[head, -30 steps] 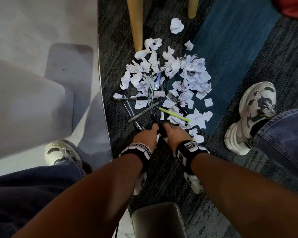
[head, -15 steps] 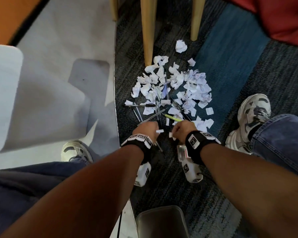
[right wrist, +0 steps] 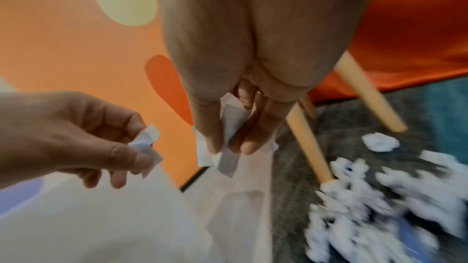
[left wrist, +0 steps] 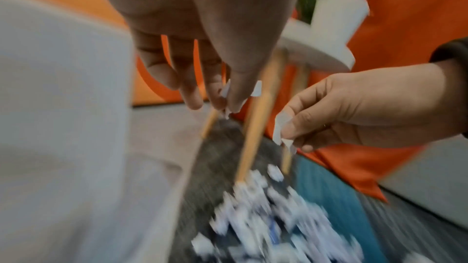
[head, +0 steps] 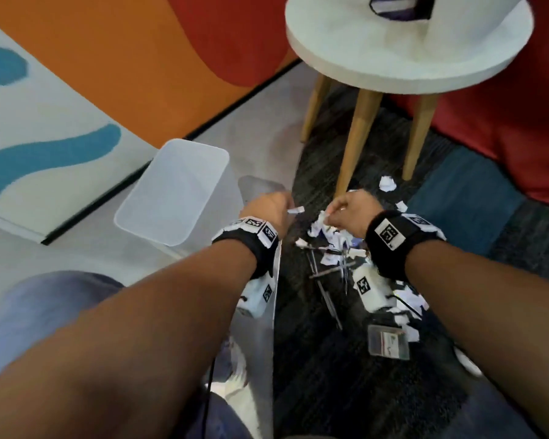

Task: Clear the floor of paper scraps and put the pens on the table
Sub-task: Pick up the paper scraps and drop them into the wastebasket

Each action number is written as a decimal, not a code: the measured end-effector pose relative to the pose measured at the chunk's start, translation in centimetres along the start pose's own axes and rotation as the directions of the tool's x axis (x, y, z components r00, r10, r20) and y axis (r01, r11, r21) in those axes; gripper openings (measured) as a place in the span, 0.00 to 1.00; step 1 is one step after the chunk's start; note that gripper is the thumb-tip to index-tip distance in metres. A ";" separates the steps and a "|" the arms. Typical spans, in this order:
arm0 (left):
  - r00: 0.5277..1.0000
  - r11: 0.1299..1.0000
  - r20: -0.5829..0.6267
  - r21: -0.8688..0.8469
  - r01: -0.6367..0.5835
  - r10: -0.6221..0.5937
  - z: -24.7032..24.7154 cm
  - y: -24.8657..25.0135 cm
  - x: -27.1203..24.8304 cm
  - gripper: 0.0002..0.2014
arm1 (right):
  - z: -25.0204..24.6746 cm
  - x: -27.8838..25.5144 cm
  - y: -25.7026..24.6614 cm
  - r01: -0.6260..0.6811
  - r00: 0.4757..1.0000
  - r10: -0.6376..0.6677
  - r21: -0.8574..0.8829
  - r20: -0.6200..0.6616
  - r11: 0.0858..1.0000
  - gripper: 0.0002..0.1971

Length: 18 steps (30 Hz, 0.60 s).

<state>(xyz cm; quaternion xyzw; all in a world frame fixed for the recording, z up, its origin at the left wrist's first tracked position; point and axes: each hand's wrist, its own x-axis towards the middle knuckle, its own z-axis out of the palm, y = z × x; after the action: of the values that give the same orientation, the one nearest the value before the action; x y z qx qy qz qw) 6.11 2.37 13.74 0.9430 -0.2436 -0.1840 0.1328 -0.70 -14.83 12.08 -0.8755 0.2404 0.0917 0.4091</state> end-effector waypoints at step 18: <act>0.922 0.941 -0.192 -0.022 0.338 -0.336 -11.2 -16.4 -1.8 0.11 | 9.2 5.1 -20.7 0.471 0.880 -0.449 -0.170 0.156 0.865 0.09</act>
<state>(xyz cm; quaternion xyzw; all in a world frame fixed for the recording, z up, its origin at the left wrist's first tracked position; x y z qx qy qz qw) 16.02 18.98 18.74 0.9849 -0.0648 -0.1104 0.1168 14.30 1.75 18.23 -0.9380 -0.0093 0.0642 0.3404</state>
